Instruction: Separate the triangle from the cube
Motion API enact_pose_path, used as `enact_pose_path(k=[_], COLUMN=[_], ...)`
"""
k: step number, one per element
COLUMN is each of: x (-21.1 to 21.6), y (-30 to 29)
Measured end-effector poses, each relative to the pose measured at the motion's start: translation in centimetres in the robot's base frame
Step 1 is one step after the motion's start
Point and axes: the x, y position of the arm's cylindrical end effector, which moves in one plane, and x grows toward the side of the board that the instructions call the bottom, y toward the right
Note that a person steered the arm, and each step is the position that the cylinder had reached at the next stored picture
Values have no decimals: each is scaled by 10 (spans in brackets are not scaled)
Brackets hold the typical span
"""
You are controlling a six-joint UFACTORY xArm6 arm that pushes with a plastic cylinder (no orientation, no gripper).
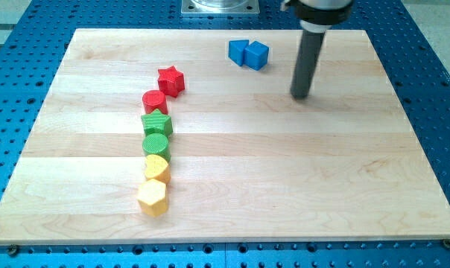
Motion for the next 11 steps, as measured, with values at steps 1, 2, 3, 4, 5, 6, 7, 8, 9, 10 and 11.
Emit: enact_pose_path(k=[1,2,3,4,5,6,7,8,9,10,11], x=[-21,-54,-91,-122,-144,-146,-142,-124,-105,-104,-104], y=[16,16,15,-1,-37,-75,-27,-42,-77,-130,-170])
